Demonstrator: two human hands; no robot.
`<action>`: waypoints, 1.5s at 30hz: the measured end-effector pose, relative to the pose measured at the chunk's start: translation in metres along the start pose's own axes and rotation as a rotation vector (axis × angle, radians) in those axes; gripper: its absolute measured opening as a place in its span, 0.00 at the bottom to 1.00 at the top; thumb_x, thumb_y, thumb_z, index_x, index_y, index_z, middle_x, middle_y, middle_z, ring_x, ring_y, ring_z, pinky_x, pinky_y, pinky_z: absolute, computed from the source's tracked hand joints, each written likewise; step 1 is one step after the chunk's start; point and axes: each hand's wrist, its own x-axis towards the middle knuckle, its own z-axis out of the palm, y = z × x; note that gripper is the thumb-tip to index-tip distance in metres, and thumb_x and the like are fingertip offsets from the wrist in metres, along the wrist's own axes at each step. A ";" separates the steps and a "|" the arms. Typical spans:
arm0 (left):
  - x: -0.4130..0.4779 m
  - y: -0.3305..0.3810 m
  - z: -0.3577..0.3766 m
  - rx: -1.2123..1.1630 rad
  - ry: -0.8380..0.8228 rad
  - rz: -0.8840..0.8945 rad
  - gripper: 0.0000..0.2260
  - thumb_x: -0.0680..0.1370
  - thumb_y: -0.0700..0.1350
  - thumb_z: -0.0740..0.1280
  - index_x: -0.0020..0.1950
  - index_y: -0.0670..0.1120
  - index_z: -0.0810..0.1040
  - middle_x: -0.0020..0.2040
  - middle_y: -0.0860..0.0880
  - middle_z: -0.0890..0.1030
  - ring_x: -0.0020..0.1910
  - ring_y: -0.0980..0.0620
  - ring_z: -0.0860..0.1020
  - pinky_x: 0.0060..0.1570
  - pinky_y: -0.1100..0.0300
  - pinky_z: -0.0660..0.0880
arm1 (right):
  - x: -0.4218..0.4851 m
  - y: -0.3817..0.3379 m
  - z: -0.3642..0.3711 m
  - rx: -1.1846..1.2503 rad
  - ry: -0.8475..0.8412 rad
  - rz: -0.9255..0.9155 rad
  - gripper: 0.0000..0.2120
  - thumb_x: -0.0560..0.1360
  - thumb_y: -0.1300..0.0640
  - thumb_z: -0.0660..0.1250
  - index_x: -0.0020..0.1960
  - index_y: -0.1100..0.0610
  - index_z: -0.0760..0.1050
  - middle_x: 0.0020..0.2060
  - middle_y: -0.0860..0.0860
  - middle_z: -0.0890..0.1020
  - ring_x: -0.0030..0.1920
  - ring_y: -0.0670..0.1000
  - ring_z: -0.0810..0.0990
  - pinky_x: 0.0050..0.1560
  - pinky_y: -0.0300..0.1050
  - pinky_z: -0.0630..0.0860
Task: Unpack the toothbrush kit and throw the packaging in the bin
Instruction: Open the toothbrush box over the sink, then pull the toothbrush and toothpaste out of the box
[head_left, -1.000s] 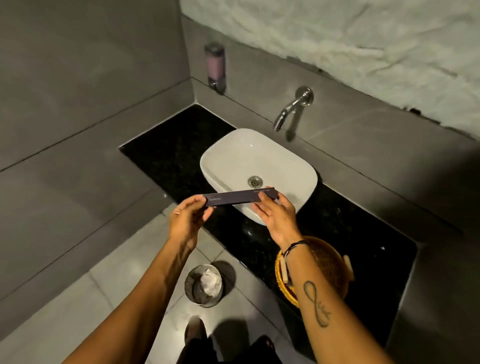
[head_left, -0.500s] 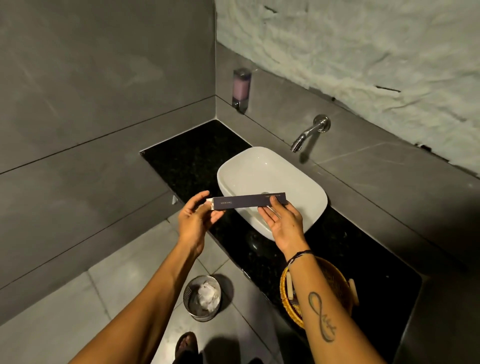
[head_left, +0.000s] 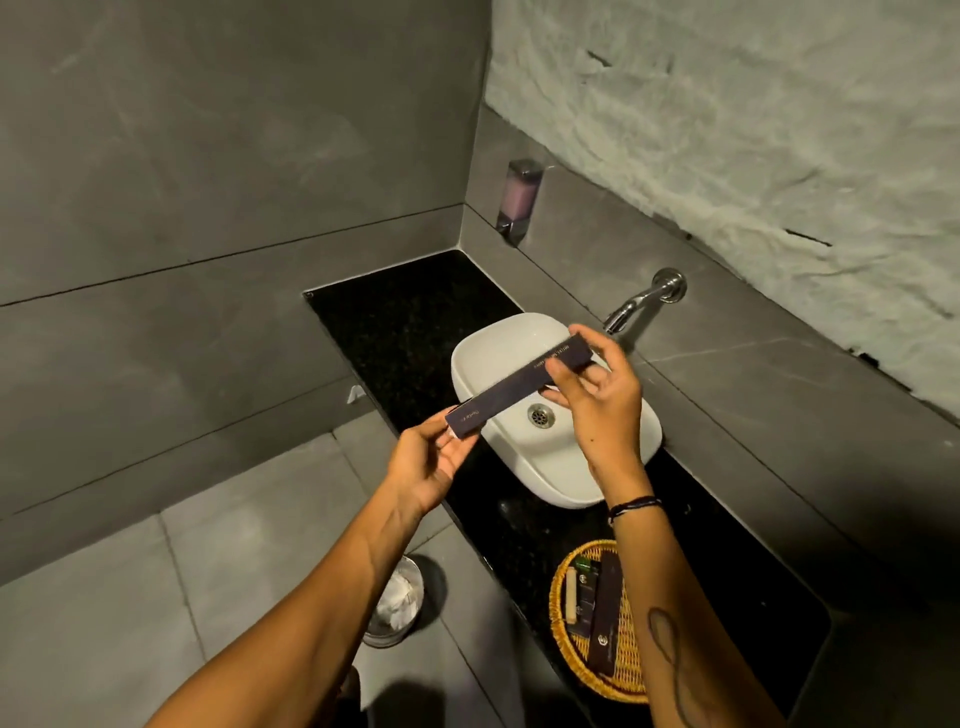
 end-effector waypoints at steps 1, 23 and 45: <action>-0.001 -0.001 0.000 -0.051 -0.014 -0.010 0.14 0.82 0.34 0.56 0.58 0.34 0.81 0.44 0.36 0.87 0.40 0.40 0.89 0.34 0.50 0.85 | 0.001 -0.008 0.007 -0.063 -0.040 -0.037 0.22 0.76 0.62 0.75 0.63 0.40 0.79 0.52 0.50 0.89 0.55 0.51 0.89 0.48 0.46 0.87; -0.020 0.058 -0.101 0.035 0.278 0.233 0.05 0.78 0.34 0.71 0.48 0.32 0.86 0.45 0.36 0.88 0.41 0.42 0.89 0.37 0.60 0.85 | 0.015 0.029 0.050 0.101 0.154 0.148 0.18 0.77 0.65 0.74 0.63 0.50 0.79 0.61 0.59 0.84 0.59 0.56 0.87 0.51 0.53 0.87; 0.039 0.052 -0.445 0.004 0.866 0.293 0.10 0.76 0.28 0.71 0.36 0.35 0.88 0.41 0.39 0.88 0.42 0.40 0.89 0.41 0.58 0.85 | -0.153 0.519 0.133 -0.485 -0.460 0.950 0.18 0.74 0.73 0.73 0.64 0.67 0.78 0.53 0.64 0.85 0.50 0.61 0.85 0.54 0.54 0.85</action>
